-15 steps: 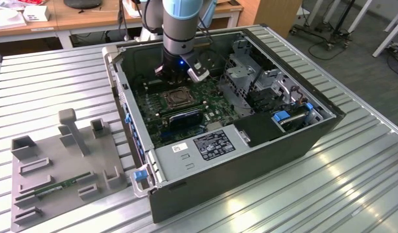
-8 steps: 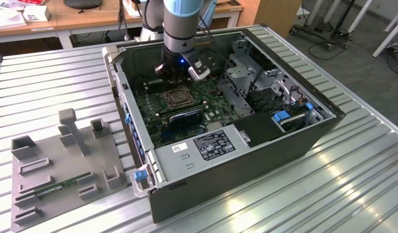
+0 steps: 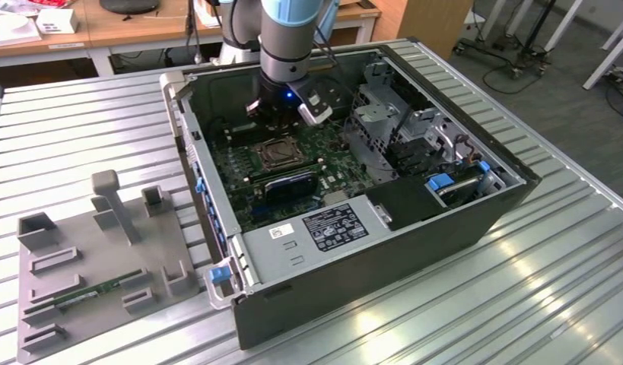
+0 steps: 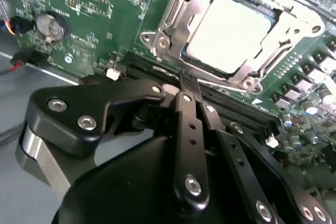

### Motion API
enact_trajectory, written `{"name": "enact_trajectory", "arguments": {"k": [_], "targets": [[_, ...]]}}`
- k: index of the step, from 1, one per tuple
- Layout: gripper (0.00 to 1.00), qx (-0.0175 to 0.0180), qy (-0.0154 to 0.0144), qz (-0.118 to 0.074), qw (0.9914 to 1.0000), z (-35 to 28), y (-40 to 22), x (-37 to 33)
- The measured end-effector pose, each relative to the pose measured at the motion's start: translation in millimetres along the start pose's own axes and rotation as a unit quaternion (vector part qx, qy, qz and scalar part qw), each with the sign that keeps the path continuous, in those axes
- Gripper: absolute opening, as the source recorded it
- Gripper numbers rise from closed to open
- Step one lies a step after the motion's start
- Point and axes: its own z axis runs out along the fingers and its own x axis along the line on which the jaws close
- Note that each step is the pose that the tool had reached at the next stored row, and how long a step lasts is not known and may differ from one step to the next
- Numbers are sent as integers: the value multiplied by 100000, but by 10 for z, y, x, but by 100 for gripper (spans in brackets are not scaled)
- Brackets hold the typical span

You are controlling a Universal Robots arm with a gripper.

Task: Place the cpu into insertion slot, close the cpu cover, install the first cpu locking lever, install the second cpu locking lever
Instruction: 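Install the first cpu locking lever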

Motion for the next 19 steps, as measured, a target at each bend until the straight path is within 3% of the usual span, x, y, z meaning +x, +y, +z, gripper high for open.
{"name": "enact_trajectory", "arguments": {"k": [9,19], "targets": [[11,46,-7,-1,100000,5,20,1],[11,370,-39,-21,99999,13,56,5]]}}
